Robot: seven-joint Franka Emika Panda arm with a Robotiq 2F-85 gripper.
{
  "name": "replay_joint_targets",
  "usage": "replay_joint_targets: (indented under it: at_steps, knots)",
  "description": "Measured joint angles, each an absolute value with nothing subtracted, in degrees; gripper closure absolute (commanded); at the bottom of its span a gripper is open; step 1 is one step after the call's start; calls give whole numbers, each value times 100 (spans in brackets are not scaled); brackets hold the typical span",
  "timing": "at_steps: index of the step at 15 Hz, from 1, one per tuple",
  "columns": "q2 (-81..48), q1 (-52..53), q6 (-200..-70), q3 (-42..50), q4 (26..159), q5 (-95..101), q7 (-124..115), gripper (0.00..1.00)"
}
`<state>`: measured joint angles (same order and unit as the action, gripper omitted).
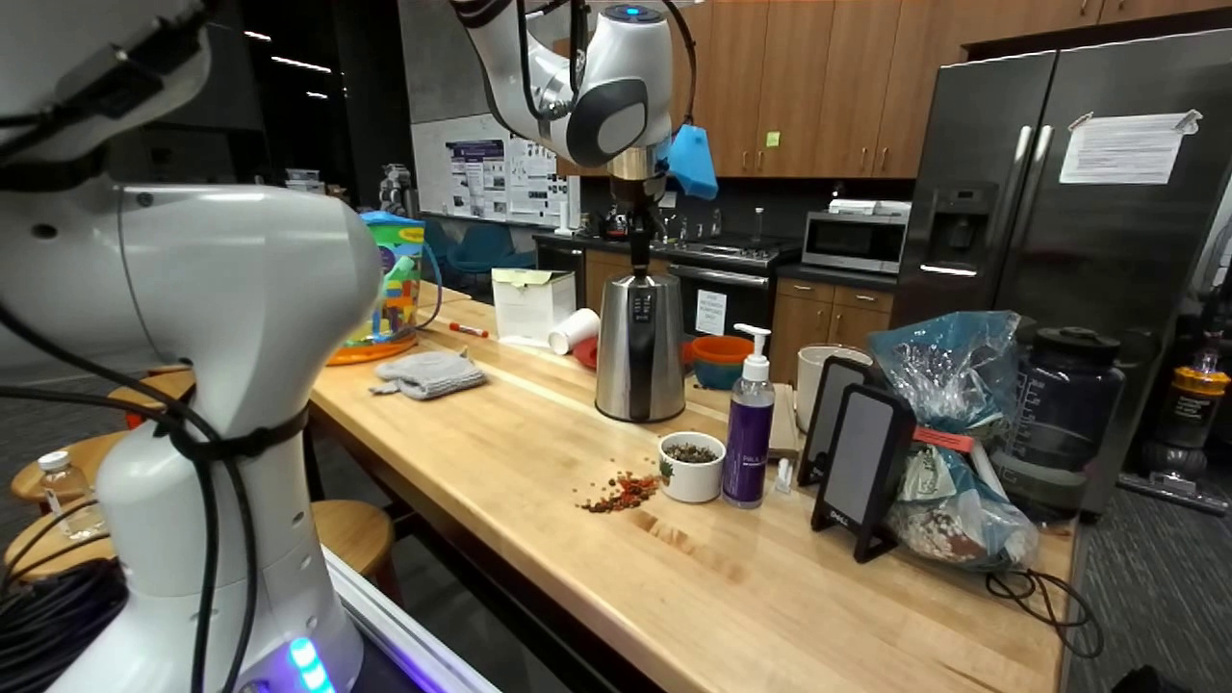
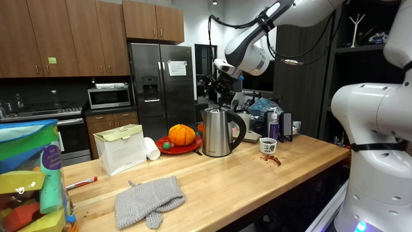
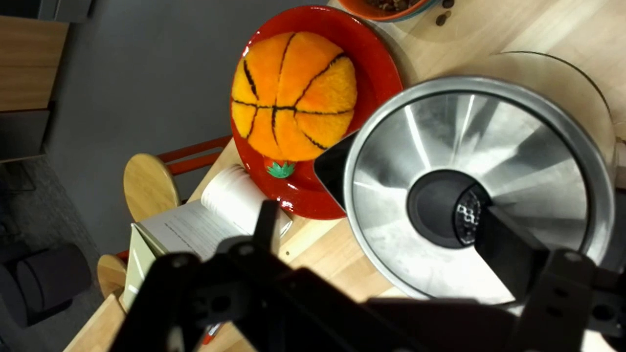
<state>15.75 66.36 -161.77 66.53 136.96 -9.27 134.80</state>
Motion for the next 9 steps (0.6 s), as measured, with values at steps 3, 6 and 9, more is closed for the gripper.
replay_joint_targets:
  at_steps: [3, 6, 9]
  knots:
    - [1576, 6820, -16160, 6838, 13633, -927, 13480, 0]
    - [1576, 7009, -16134, 7023, 13571, -927, 13480, 0]
    - [1577, 7239, -16081, 7247, 13490, -927, 13479, 0]
